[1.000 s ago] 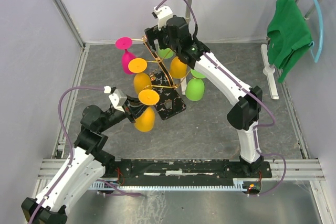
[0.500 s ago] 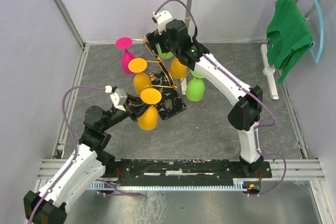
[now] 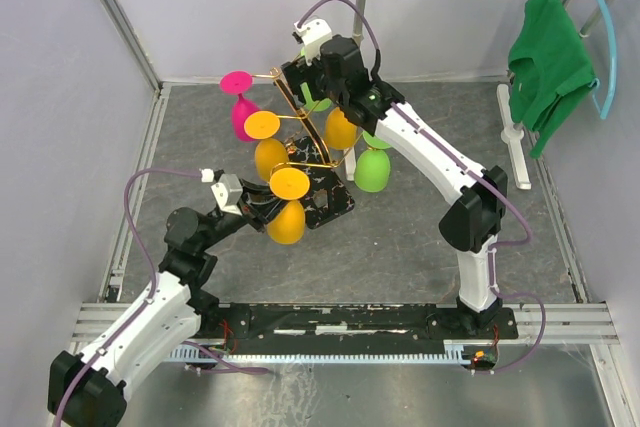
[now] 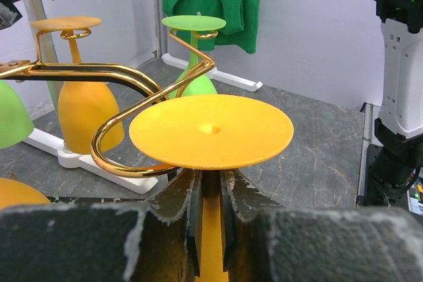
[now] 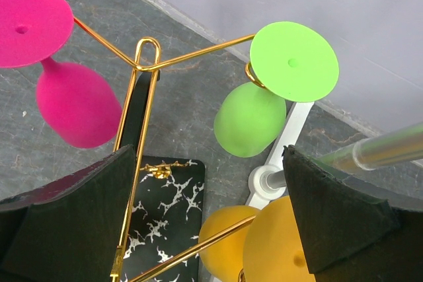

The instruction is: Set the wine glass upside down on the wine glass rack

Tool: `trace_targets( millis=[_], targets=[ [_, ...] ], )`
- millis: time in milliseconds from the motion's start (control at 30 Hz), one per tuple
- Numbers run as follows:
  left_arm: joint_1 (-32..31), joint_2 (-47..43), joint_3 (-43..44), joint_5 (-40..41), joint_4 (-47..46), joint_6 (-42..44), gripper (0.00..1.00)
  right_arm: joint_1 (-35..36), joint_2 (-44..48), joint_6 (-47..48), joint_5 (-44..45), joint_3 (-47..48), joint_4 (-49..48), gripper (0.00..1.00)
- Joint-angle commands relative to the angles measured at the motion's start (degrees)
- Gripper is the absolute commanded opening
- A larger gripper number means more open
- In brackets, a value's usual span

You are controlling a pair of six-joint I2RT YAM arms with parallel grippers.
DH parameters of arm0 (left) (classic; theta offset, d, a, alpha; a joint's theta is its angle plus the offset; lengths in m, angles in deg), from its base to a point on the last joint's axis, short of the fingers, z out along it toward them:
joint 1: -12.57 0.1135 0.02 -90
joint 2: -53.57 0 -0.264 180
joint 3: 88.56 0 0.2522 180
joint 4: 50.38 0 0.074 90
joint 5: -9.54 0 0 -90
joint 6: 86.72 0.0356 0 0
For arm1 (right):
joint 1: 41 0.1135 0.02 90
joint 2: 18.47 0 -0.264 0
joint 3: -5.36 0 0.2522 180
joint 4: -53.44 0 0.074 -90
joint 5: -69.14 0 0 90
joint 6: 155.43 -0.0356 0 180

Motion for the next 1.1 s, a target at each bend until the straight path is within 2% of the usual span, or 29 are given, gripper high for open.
trace_targets(
  millis=[0,600,1067],
  targets=[
    [0.40,0.60,-2.33,5.42,-6.11,-1.25,0.03,-0.30,3.05,1.14,0.53,-0.60,-1.81,1.00],
    [0.40,1.36,-7.43,10.34,-15.31,-3.08,0.03,-0.55,2.94,1.60,0.28,-1.24,-1.72,1.00],
    [0.37,10.16,-5.76,9.82,-23.90,-3.06,0.03,-0.69,2.59,2.01,0.40,-1.09,-1.98,1.00]
  ],
)
